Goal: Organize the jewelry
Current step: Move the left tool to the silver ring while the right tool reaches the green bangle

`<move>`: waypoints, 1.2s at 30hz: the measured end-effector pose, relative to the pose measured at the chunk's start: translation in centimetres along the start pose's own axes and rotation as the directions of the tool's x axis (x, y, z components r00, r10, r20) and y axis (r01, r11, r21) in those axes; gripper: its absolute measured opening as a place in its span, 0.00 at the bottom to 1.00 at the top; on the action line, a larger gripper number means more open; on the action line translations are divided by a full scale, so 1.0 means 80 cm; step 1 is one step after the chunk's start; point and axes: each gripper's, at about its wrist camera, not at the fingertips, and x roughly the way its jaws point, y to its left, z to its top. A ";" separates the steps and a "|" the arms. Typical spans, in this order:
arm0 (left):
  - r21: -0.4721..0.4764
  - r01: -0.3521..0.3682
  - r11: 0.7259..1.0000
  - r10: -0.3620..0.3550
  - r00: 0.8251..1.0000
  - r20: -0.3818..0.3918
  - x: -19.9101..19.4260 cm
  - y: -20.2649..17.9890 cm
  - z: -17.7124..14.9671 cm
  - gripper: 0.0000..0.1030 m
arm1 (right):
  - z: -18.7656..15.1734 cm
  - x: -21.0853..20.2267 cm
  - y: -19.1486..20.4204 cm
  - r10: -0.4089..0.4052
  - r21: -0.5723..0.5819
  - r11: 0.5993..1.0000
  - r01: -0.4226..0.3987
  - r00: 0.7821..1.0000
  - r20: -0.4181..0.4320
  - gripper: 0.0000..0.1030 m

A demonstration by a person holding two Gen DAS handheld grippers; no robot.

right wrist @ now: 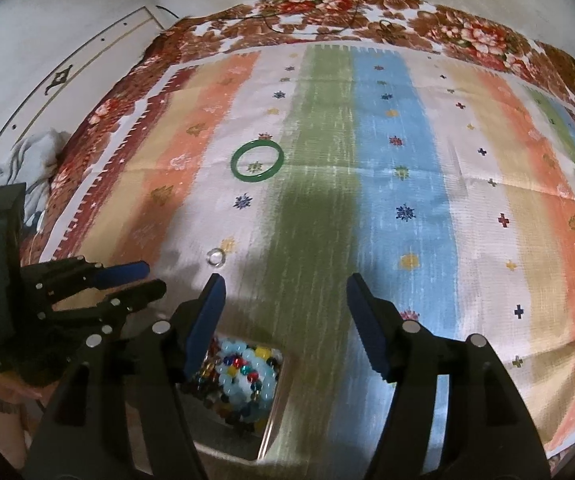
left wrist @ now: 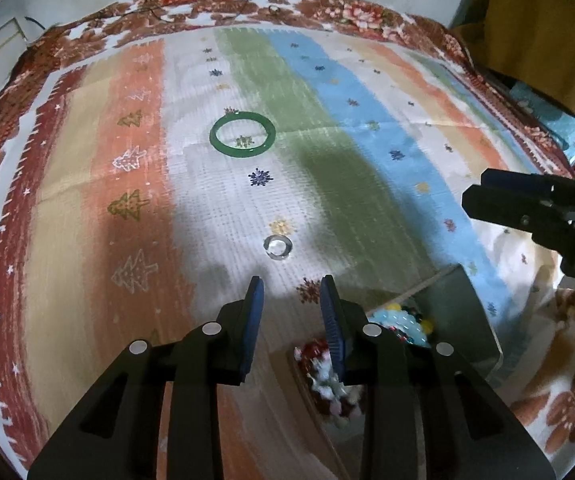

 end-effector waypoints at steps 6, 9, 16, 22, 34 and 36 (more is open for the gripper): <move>0.013 -0.011 1.000 0.012 0.999 -0.035 0.025 0.000 0.014 0.29 | 0.028 0.026 -0.007 -0.018 0.015 1.000 0.019 1.000 -0.008 0.61; 0.019 -0.012 1.000 0.013 0.999 -0.047 0.035 0.000 0.020 0.30 | 0.039 0.039 -0.013 -0.002 0.038 0.999 0.003 1.000 -0.022 0.61; 0.019 -0.023 1.000 0.024 0.997 -0.075 0.054 0.004 0.033 0.31 | 0.068 0.068 -0.025 -0.002 0.058 0.998 0.004 0.999 -0.038 0.61; 0.043 -0.020 0.999 0.026 0.992 -0.121 0.075 0.000 0.038 0.33 | 0.085 0.092 -0.041 0.000 0.095 0.995 0.006 0.998 -0.063 0.61; 0.120 -0.012 0.993 0.033 0.984 -0.177 0.101 -0.002 0.046 0.35 | 0.117 0.121 -0.047 -0.010 0.155 0.987 0.030 0.992 -0.129 0.63; 0.132 -0.010 0.991 0.034 0.983 -0.180 0.102 -0.004 0.046 0.35 | 0.120 0.132 -0.045 -0.008 0.151 0.988 0.029 0.990 -0.140 0.63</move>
